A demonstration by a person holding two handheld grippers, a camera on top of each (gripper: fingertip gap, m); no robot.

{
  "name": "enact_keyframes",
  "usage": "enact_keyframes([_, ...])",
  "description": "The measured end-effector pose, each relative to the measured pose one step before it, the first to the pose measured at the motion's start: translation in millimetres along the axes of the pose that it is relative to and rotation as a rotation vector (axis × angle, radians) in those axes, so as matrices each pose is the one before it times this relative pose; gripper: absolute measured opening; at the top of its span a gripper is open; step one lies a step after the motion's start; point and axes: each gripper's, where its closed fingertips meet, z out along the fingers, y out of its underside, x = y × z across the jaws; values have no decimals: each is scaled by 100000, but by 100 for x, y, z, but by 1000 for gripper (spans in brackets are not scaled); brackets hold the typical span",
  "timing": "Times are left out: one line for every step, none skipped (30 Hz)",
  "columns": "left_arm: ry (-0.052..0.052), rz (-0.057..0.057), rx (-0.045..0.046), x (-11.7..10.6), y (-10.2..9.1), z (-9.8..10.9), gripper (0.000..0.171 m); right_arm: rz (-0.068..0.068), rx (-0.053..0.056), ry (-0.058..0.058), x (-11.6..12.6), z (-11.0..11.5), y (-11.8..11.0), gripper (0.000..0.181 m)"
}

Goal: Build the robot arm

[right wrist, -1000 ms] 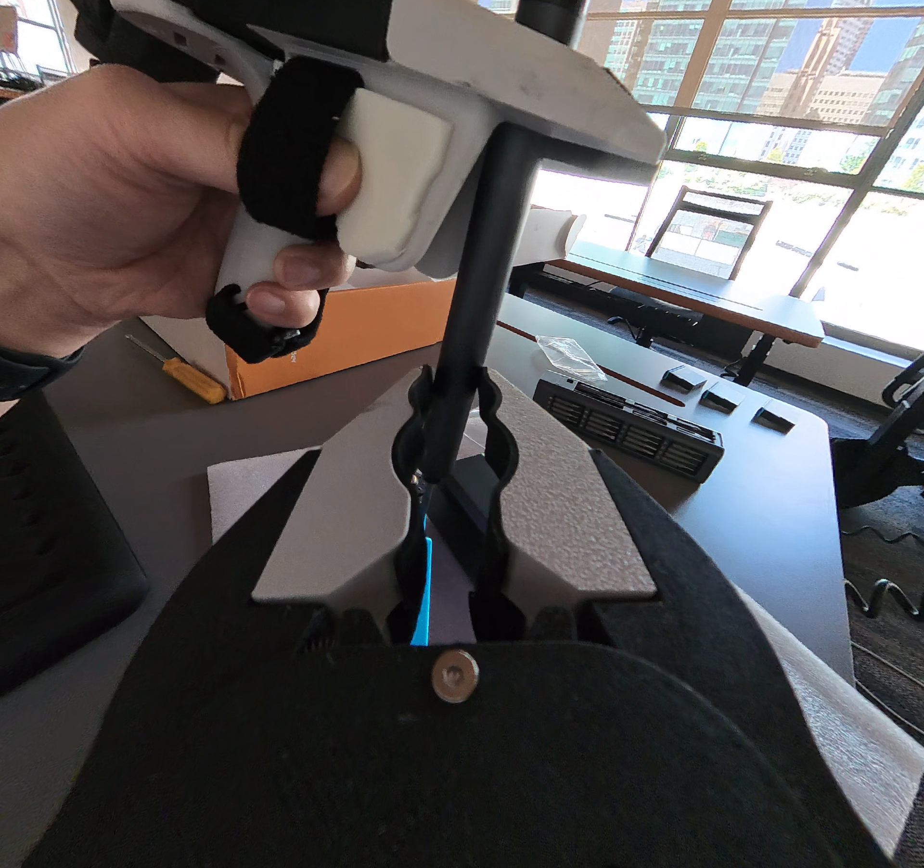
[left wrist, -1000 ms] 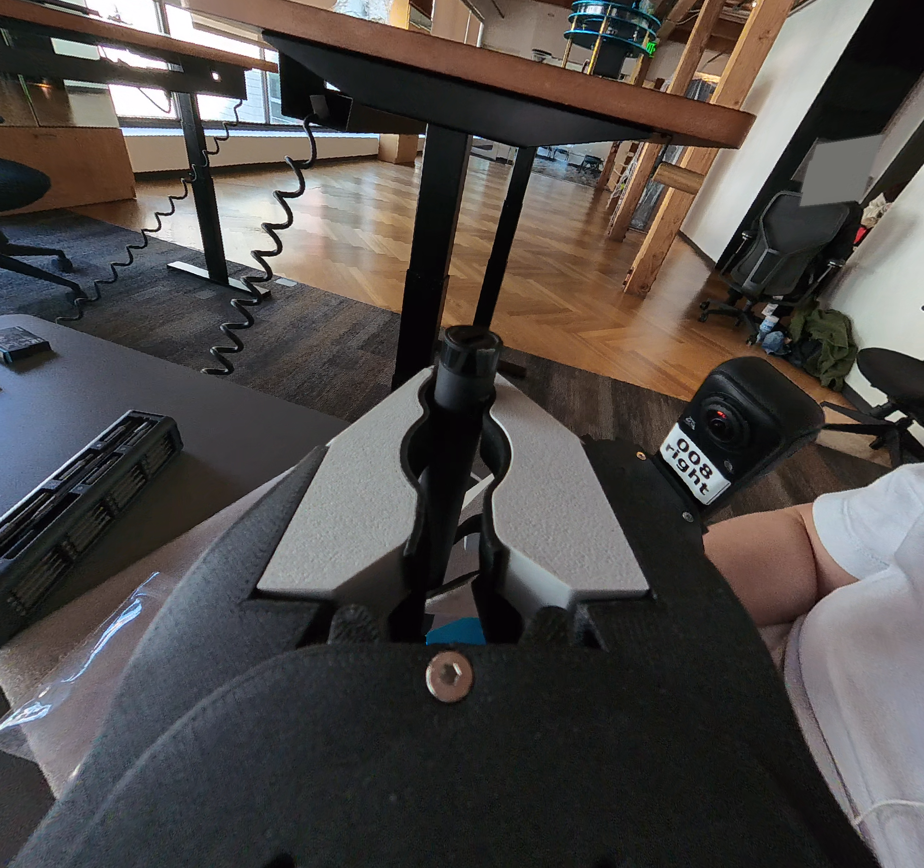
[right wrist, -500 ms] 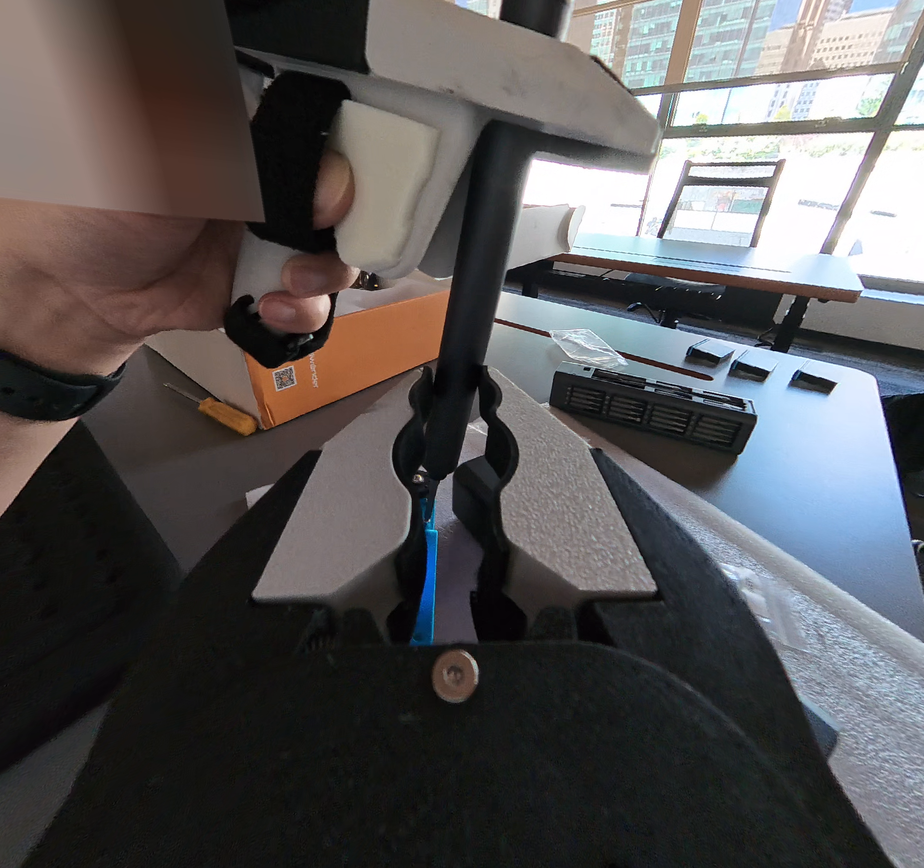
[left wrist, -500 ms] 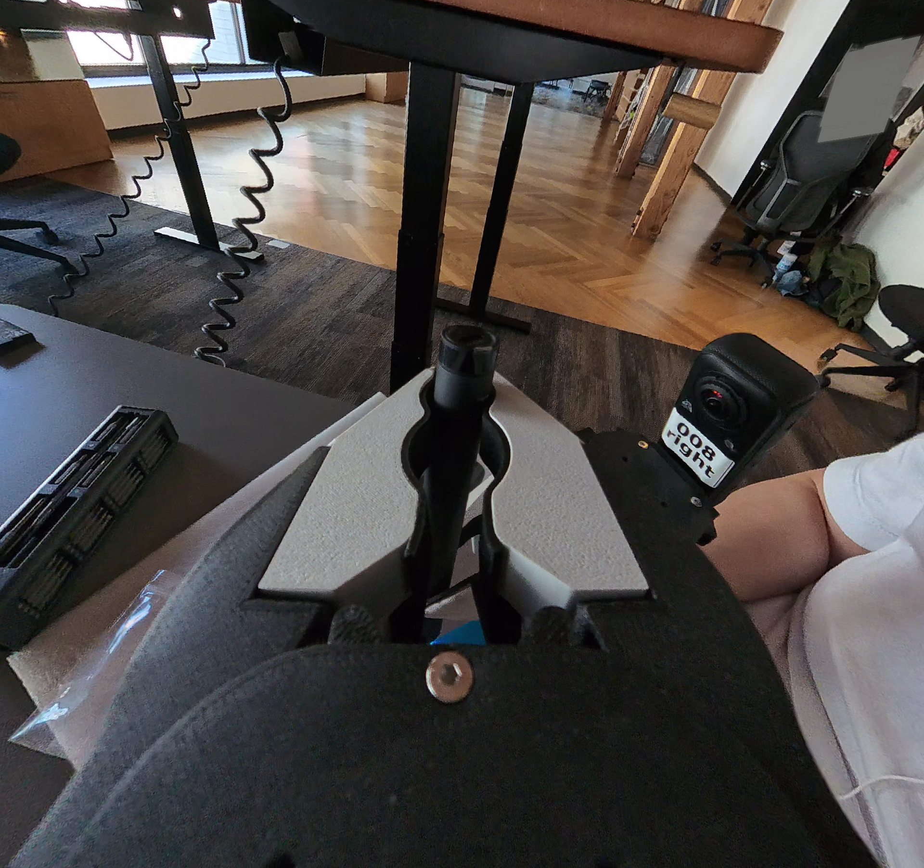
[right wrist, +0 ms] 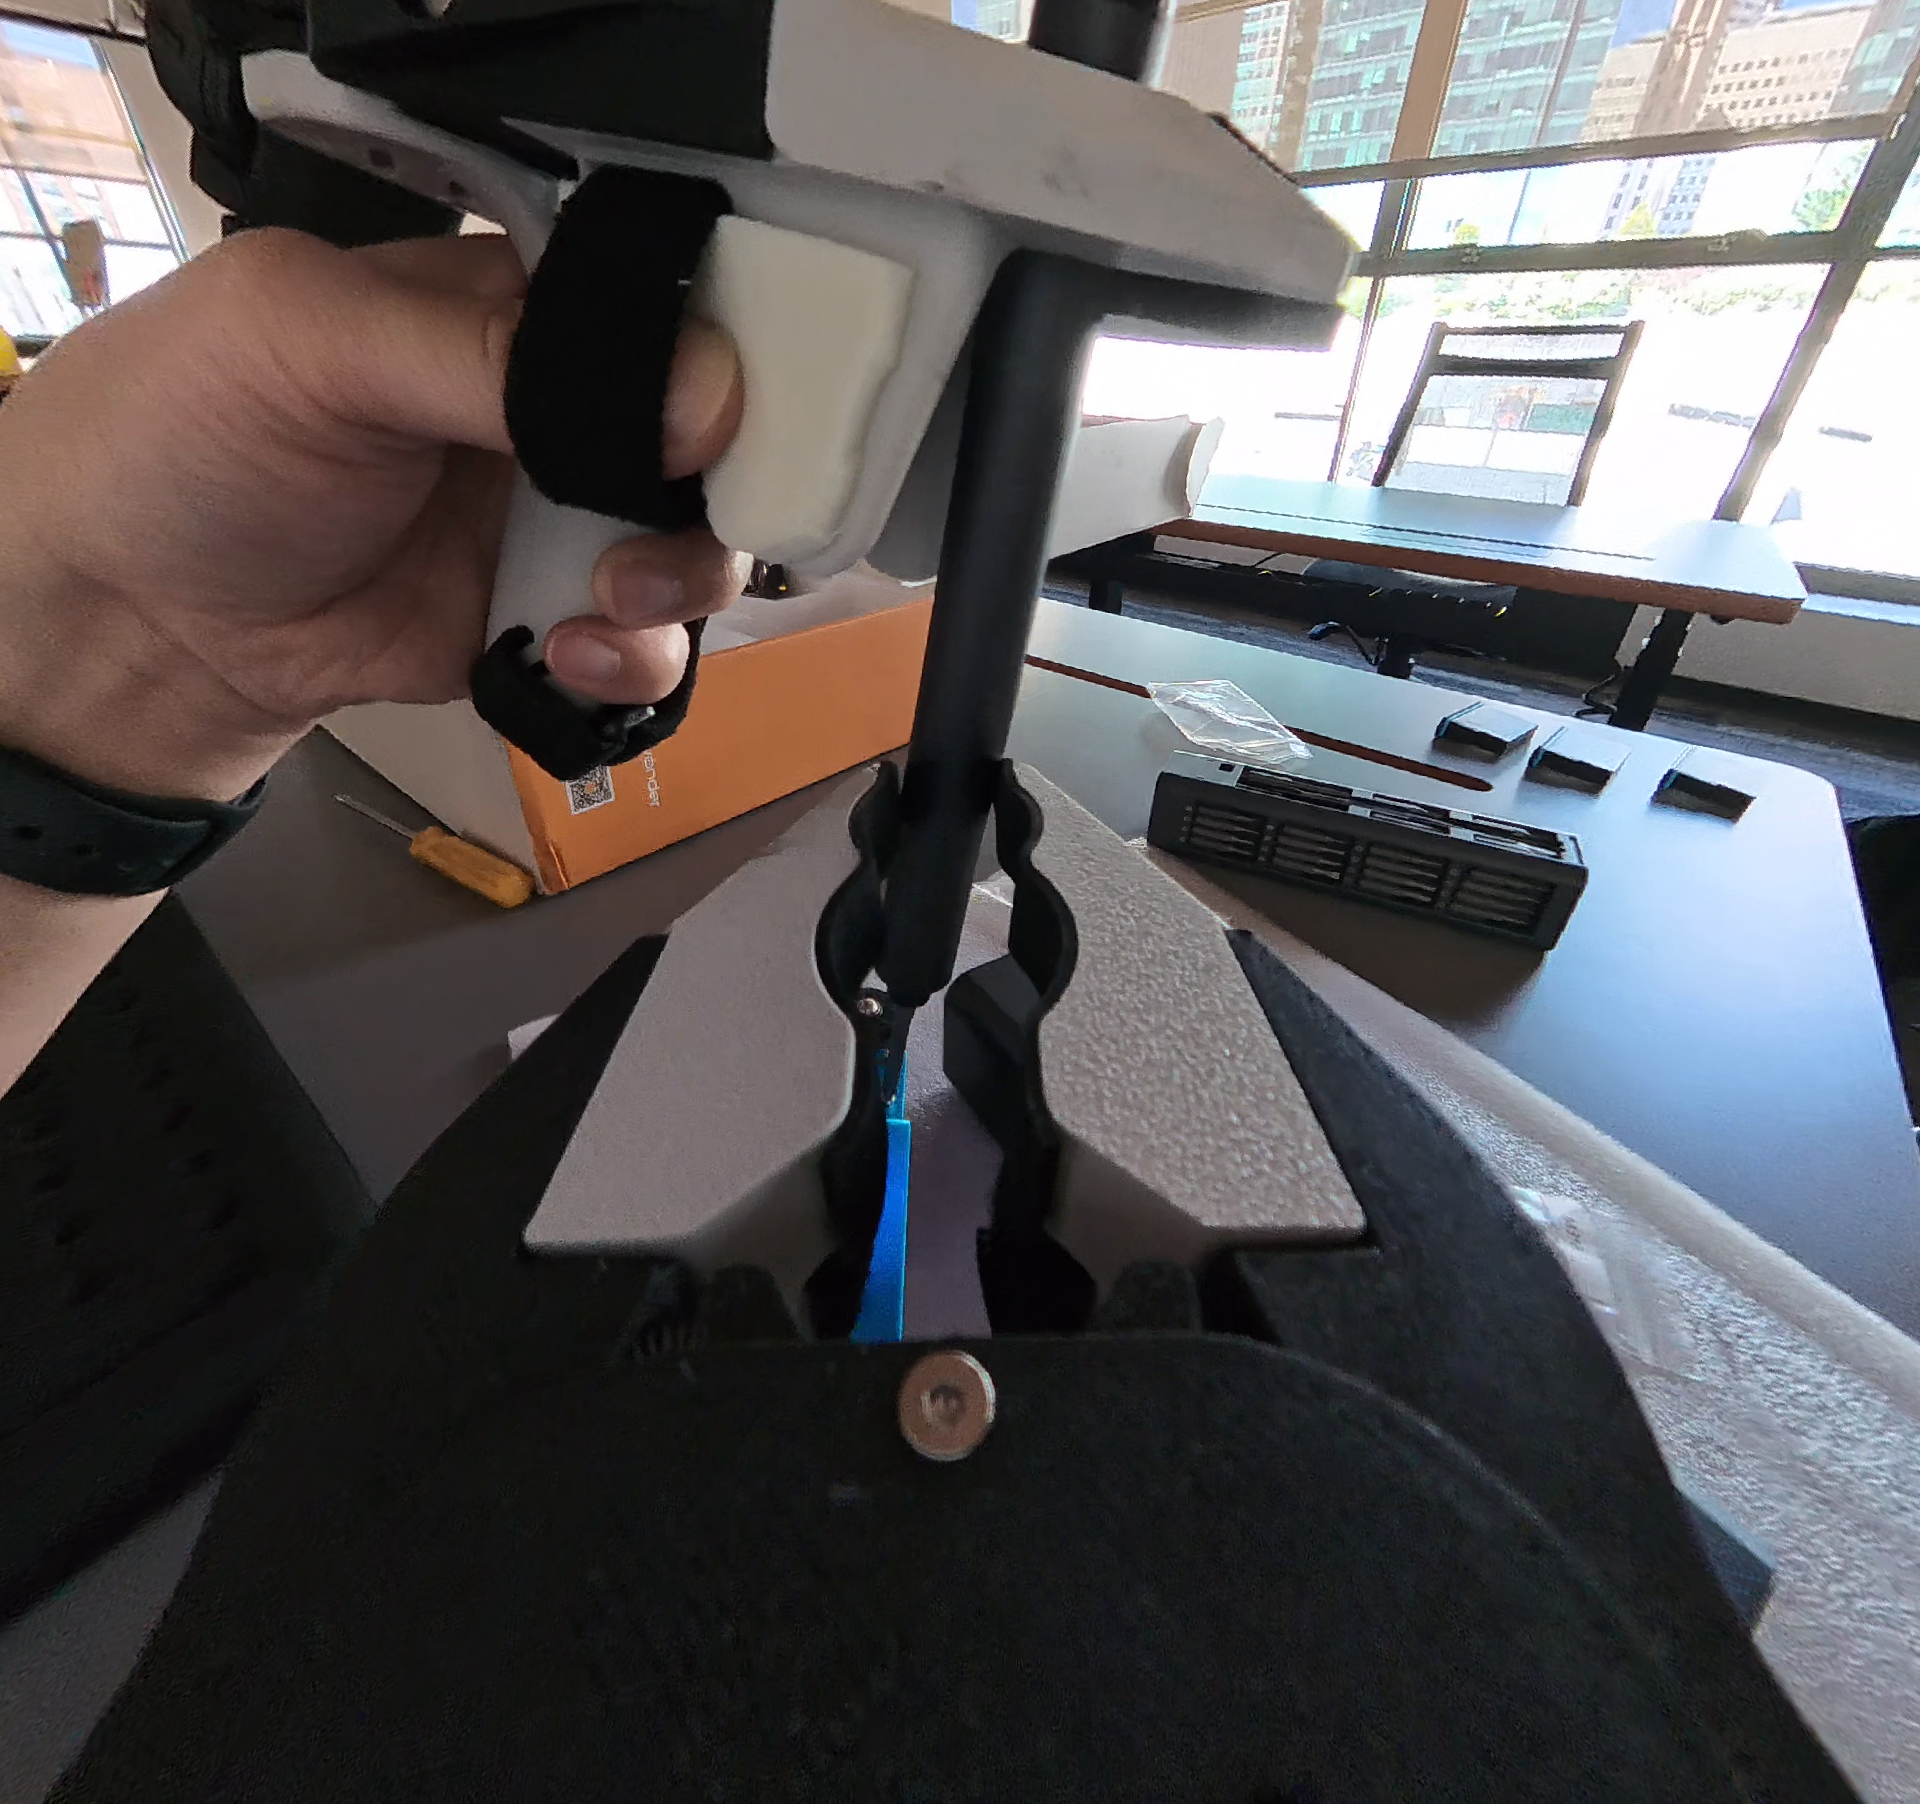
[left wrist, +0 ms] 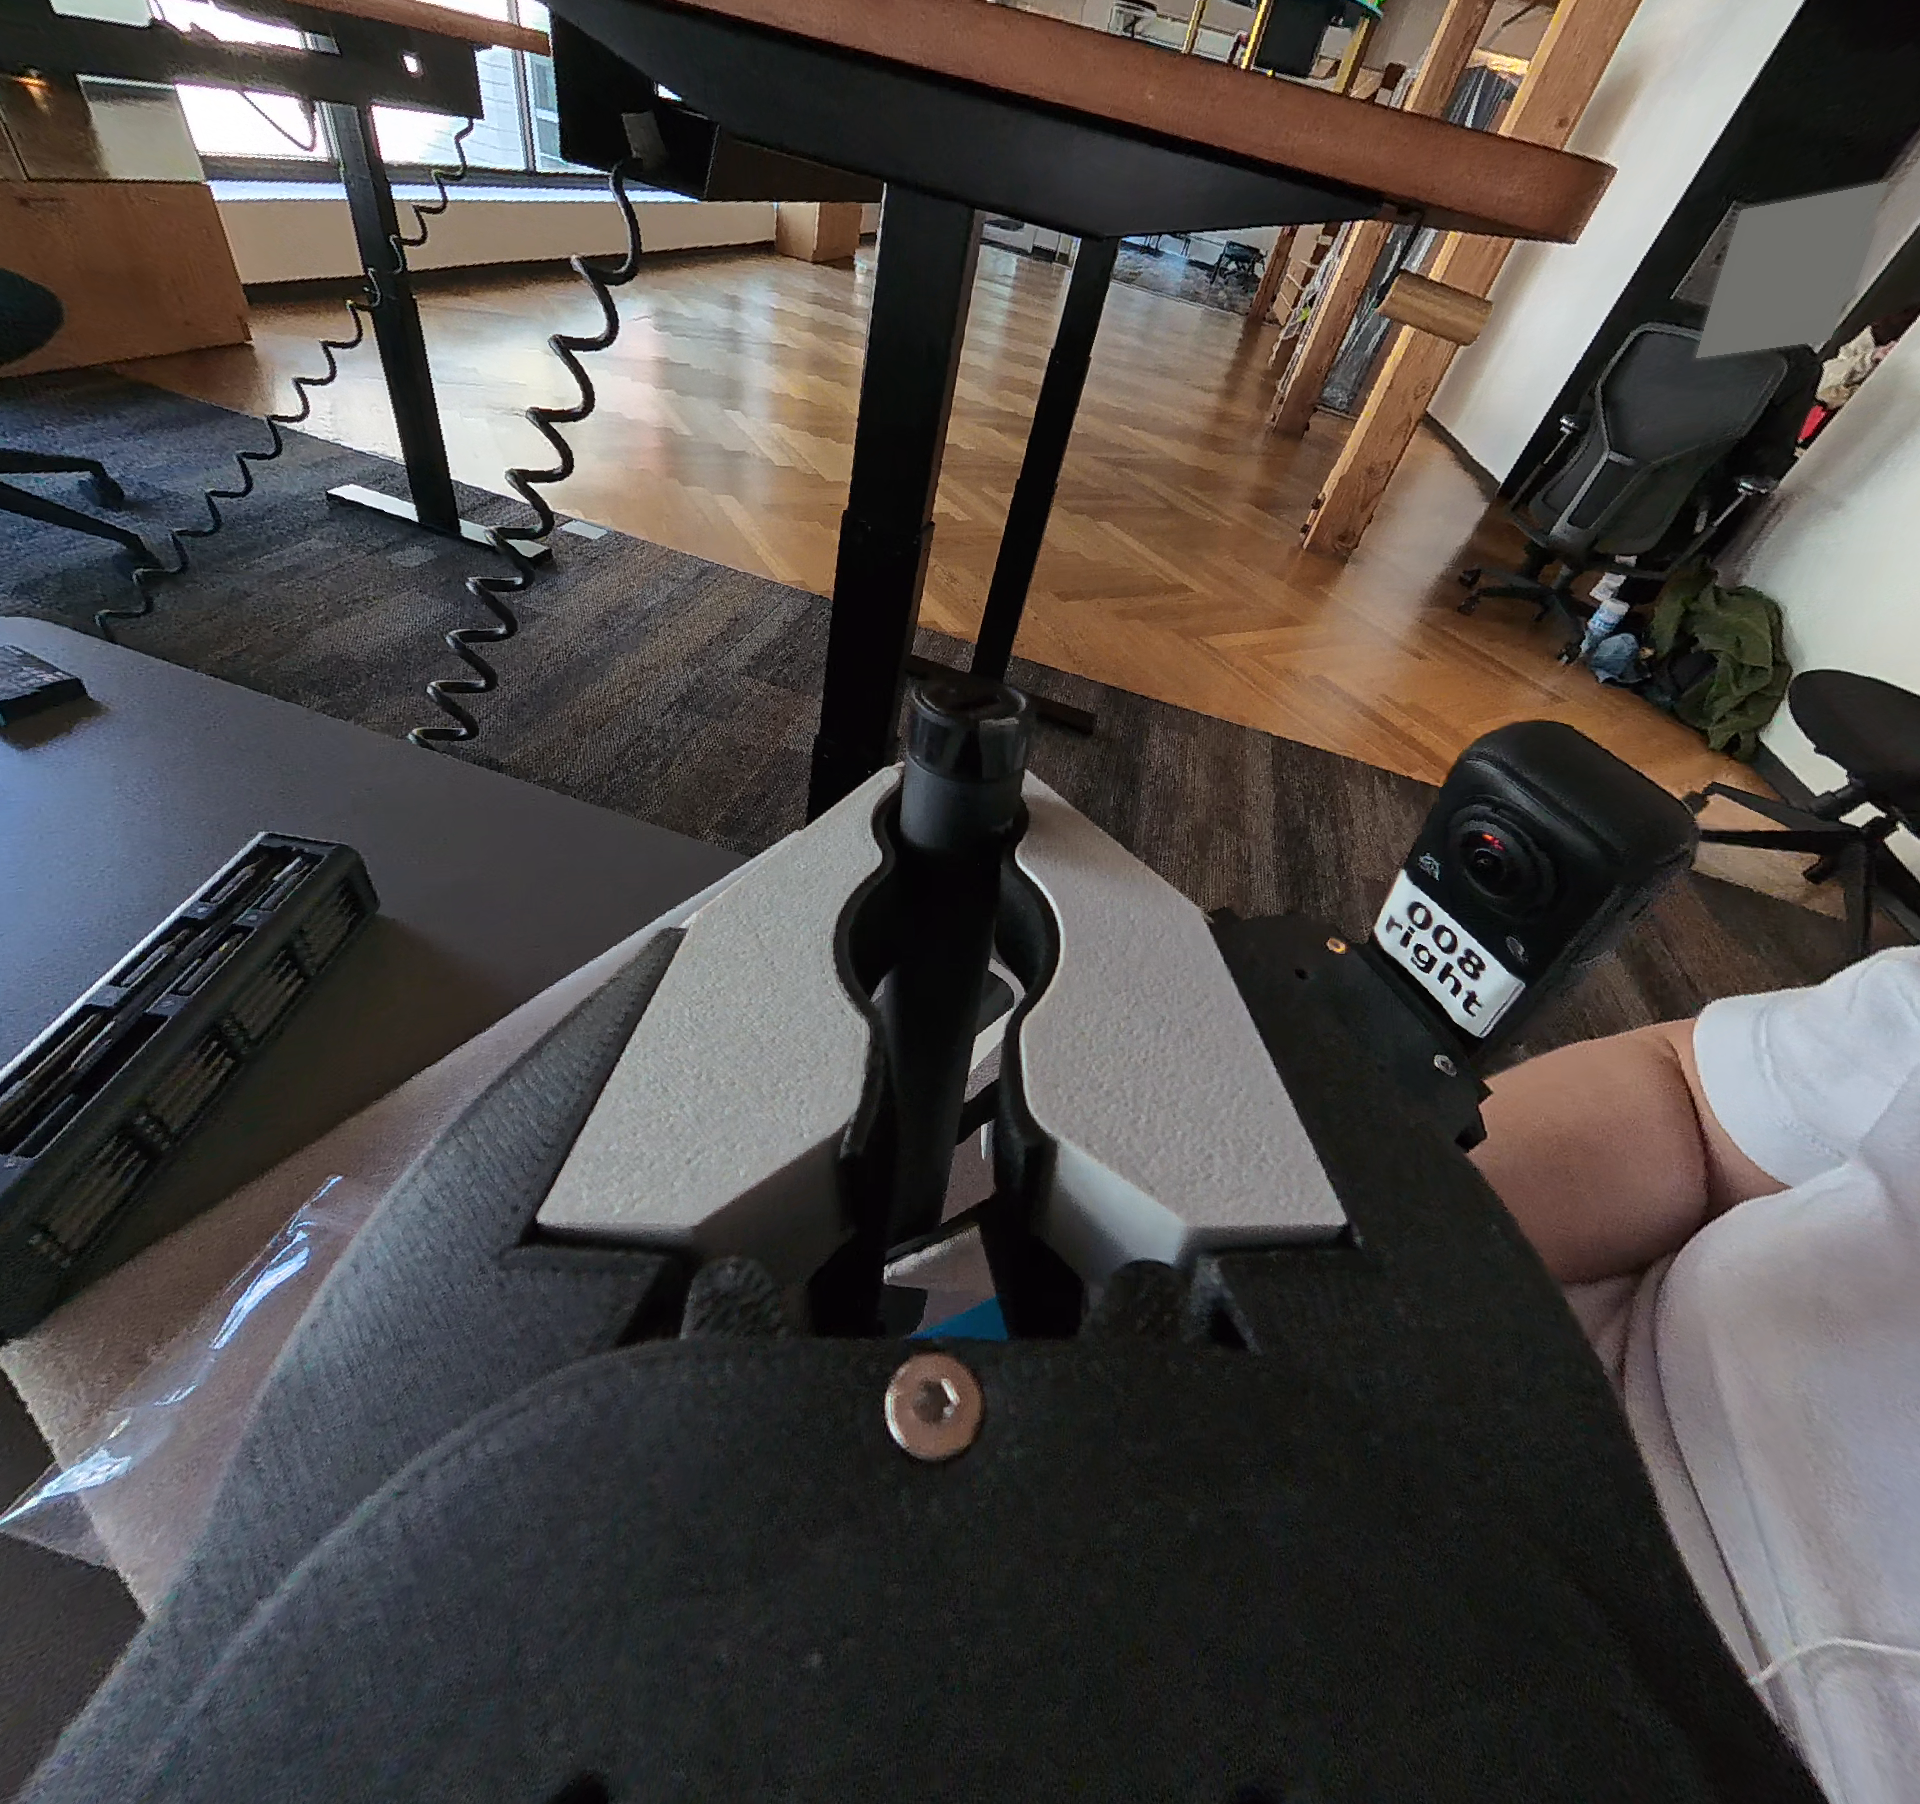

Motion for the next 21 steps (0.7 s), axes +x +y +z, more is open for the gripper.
enact_keyframes([-454, 101, 22, -38, -6, -7, 11, -385, 279, 881, 21, -41, -4, 19])
enact_keyframes([-879, 374, -86, -75, -1, -30, 11, -1778, 50, 1328, -4, -85, -10, 19])
enact_keyframes([-639, 628, -71, -24, 4, -28, 11, -2318, -345, 1594, -18, -70, 6, 19])
enact_keyframes([-66, 228, 64, 48, 7, -7, 11, -2644, -268, 1683, -28, -55, -27, 18])
enact_keyframes([207, -189, 220, 74, -5, 19, 11, -2404, -2, 1614, 13, -21, -28, 18])
enact_keyframes([-110, -105, 304, 11, -6, 10, 11, -1195, 243, 959, -16, 5, -11, 18])
enact_keyframes([-22, -125, 260, -16, -7, -3, 11, 91, 392, 65, -84, 14, -6, 18])
enact_keyframes([125, -211, 220, -7, -13, -19, 11, 297, 217, -179, -34, 12, -9, 18])
enact_keyframes([168, -280, 165, -15, -8, -34, 11, -234, -123, -381, -25, 12, 0, 17])
enact_keyframes([53, -150, 193, -18, -7, -34, 11, -767, -348, -367, -7, 16, -1, 17])
enact_keyframes([46, -93, 189, -5, -12, -47, 11, -822, -343, -176, 23, 16, 8, 17])
enact_keyframes([-4, -66, 142, -25, -10, -31, 11, -239, -11, -542, 16, 17, 3, 18])
enact_keyframes([37, -90, 156, -36, -10, -77, 11, 690, 875, -2956, -153, 35, -81, 17])
enact_keyframes([-509, -81, 165, -137, -39, -145, 11, 2157, 1494, -5765, -189, 67, -66, 17])
enact_keyframes([-142, -76, 166, -104, -18, -180, 10, 5067, 1251, -7444, -72, 11, -19, 17])
enact_keyframes([522, -713, 427, -29, -18, -147, 11, 6827, 937, -8805, -69, 3, -67, 17])
enact_keyframes([266, -723, 675, -89, -40, -126, 11, 7438, 496, -9587, -97, 13, -95, 16])
enact_keyframes([118, -589, 469, -107, -35, -112, 11, 7036, 1371, -8634, 22, -89, -358, 19])
enact_keyframes([26, -442, 210, -110, -22, -72, 11, 4898, 2343, -6739, 140, -188, -600, 24])
enact_keyframes([-71, -107, 106, -69, -13, -57, 10, 2115, 2029, -6709, -47, -185, -633, 31])
enact_keyframes([388, 29, -26, 33, 0, -13, 11, -511, 68, -4911, 71, -114, -352, 35])
